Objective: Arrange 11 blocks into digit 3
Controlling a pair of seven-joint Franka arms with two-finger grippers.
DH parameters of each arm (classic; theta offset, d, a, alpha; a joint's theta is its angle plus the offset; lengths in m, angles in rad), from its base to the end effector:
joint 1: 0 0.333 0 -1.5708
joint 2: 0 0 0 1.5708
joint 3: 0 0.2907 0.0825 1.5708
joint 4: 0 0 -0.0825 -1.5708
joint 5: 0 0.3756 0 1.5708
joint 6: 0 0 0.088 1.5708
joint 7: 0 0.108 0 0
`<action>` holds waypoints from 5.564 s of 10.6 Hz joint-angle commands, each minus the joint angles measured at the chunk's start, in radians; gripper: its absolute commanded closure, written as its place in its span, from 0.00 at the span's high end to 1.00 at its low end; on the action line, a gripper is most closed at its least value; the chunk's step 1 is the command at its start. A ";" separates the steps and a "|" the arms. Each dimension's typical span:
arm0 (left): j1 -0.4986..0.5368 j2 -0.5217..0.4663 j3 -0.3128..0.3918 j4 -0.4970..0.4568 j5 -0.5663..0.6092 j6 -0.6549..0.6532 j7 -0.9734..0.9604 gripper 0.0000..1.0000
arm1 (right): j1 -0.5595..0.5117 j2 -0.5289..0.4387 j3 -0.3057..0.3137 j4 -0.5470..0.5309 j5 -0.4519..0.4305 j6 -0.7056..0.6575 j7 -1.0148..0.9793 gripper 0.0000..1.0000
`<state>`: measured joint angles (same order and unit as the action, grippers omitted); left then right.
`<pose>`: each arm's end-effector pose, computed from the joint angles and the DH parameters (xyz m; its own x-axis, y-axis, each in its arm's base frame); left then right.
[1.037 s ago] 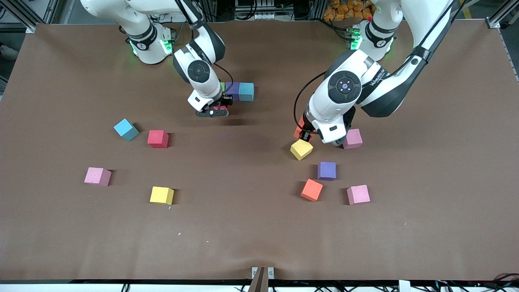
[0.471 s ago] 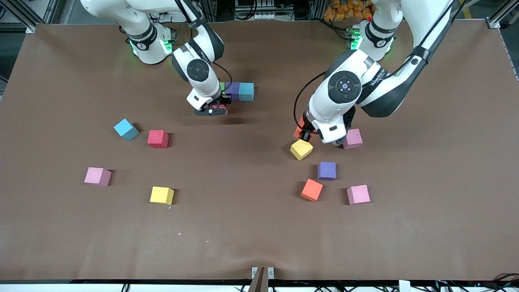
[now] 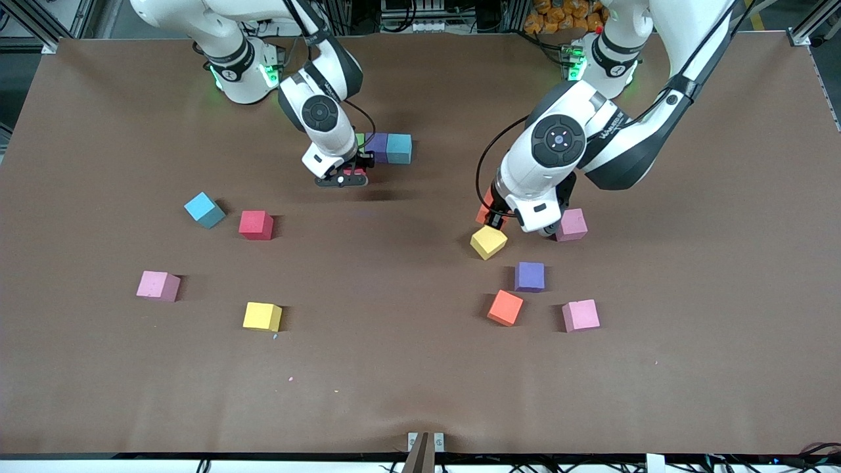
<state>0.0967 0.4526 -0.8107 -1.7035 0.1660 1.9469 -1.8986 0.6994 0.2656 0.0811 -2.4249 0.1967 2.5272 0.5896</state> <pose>0.5075 -0.3633 0.3714 0.3892 0.9099 -0.1432 0.9070 -0.4057 -0.1128 0.3289 0.3261 0.1692 0.9792 0.0184 -0.2020 0.0203 -0.9998 0.0074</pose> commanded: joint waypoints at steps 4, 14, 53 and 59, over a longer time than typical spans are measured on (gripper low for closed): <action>0.005 -0.003 -0.004 0.010 -0.020 -0.019 0.026 0.00 | 0.002 -0.118 -0.032 -0.010 0.029 -0.083 -0.014 1.00; 0.006 -0.006 -0.004 0.010 -0.020 -0.019 0.029 0.00 | -0.435 -0.071 -0.043 0.139 -0.187 -0.146 -0.295 1.00; 0.020 -0.008 -0.004 0.010 -0.020 -0.063 0.038 0.00 | -0.156 0.176 0.017 0.291 -0.057 -0.127 -0.050 0.17; 0.023 -0.008 -0.004 0.010 -0.020 -0.063 0.038 0.00 | -0.116 0.156 0.016 0.262 -0.057 -0.136 0.004 0.17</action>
<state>0.1110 0.4553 -0.8111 -1.7001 0.1660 1.9051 -1.8853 0.5695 0.4401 0.1000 -2.1220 0.1241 2.3842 0.5791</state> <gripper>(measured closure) 0.432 0.441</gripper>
